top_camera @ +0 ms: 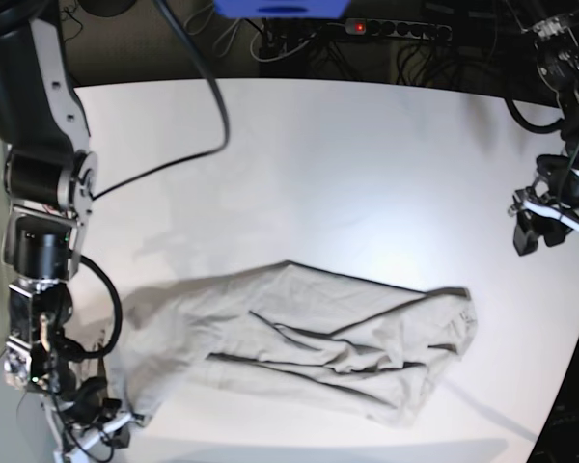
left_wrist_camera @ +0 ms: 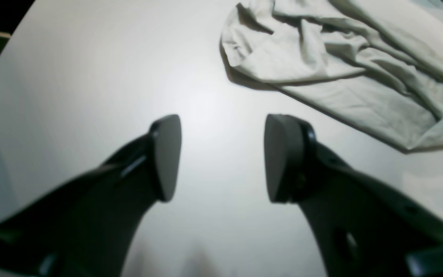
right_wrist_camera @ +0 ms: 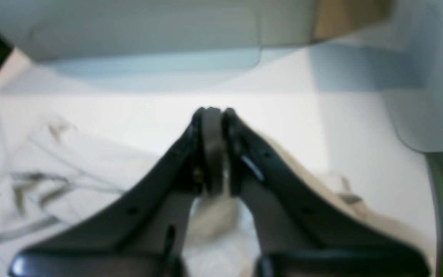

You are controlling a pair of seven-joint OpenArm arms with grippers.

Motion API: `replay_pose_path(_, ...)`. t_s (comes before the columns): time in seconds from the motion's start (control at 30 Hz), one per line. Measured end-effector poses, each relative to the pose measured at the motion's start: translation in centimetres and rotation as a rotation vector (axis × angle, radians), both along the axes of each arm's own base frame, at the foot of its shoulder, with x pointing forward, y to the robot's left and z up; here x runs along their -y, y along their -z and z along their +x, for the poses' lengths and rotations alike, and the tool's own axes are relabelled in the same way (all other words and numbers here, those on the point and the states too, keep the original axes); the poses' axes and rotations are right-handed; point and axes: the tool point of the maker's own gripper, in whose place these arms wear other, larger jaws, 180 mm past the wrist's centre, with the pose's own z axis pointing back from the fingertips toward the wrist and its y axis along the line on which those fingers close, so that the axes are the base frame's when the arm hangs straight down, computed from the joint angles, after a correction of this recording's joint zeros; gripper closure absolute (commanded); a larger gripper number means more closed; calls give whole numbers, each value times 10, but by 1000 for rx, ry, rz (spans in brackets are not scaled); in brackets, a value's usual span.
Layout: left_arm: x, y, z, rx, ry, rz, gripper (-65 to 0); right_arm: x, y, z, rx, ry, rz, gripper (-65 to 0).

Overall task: Layout the t-shirt on the table in an organized manner, then fold the t-shirt properly
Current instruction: 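Reach the right gripper to the shirt's end and grasp its edge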

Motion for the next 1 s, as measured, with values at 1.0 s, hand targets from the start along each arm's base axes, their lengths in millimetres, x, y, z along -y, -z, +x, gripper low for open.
replay_pose_path(1.0,7,3,-4,-4,2,-19,-337,54,177,-118,-240,129,34,-381)
